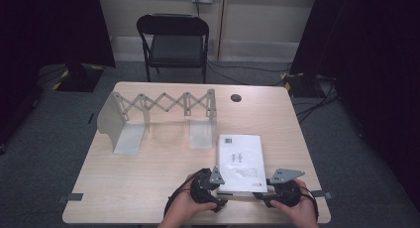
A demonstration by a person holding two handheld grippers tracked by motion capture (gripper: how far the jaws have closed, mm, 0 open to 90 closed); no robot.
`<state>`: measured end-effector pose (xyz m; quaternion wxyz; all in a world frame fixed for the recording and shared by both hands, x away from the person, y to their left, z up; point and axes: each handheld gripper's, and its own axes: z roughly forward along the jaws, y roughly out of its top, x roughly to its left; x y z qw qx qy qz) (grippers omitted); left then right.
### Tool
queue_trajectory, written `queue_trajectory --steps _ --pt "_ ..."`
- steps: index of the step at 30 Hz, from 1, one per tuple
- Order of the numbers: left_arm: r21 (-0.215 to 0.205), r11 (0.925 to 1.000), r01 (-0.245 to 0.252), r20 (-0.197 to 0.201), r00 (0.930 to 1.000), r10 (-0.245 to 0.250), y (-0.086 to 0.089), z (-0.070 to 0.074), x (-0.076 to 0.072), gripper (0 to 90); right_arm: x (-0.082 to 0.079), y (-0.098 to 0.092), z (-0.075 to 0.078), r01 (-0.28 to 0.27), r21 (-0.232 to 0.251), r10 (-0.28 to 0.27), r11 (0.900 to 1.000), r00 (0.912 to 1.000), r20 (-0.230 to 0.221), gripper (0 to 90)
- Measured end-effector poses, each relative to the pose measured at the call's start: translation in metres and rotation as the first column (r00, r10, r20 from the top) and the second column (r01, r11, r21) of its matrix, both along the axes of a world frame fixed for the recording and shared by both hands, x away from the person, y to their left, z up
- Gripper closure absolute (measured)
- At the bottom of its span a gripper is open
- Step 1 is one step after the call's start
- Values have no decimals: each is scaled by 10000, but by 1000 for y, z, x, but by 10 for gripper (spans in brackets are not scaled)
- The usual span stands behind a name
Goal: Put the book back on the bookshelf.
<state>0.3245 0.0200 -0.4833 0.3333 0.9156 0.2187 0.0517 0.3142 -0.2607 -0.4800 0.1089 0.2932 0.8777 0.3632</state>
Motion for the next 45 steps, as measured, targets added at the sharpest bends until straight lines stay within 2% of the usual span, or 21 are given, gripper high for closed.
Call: queue_trajectory --steps 3,4,6,8,13,19,24,27,31,35,39,45 --pt "46 9999 -160 52 9999 160 0 3 1 178 1 -2 4 -11 309 11 9995 10000 3 439" --pt "8 9997 -238 157 9996 238 0 5 0 173 1 -2 5 -31 292 30 9996 10000 6 439" --pt "-118 9996 -273 117 9996 274 1 10 1 165 1 -1 6 -54 208 54 9998 10000 14 439" --pt "-305 9989 -360 158 9992 365 2 13 0 164 2 -1 7 -26 318 27 9995 10000 -30 440" --pt "-260 9996 -98 286 9995 106 1 19 1 163 3 -1 12 -116 366 114 9993 9999 62 442" --pt "-188 9998 -101 501 9987 111 -5 24 2 169 4 -1 15 -200 409 196 9990 9998 96 444" --pt "-195 9998 60 723 9974 -46 -15 29 4 162 5 -1 16 -214 480 209 9986 9997 106 445" --pt "-35 9999 118 899 9959 -115 -21 32 7 165 4 -1 17 -207 480 204 9986 9998 81 445" --pt "-151 9998 104 976 9952 -89 -28 33 10 166 5 -1 17 -215 531 208 9984 9997 143 445" --pt "-37 9992 391 1211 9919 -383 -35 33 11 154 6 -1 18 -267 624 262 9977 9996 92 446" --pt "-162 9995 264 1329 9908 -241 -41 34 12 153 6 -1 19 -264 616 260 9978 9996 80 447" --pt "104 9992 381 1803 9828 -393 -53 32 13 91 6 0 20 -258 600 253 9979 9996 82 446"
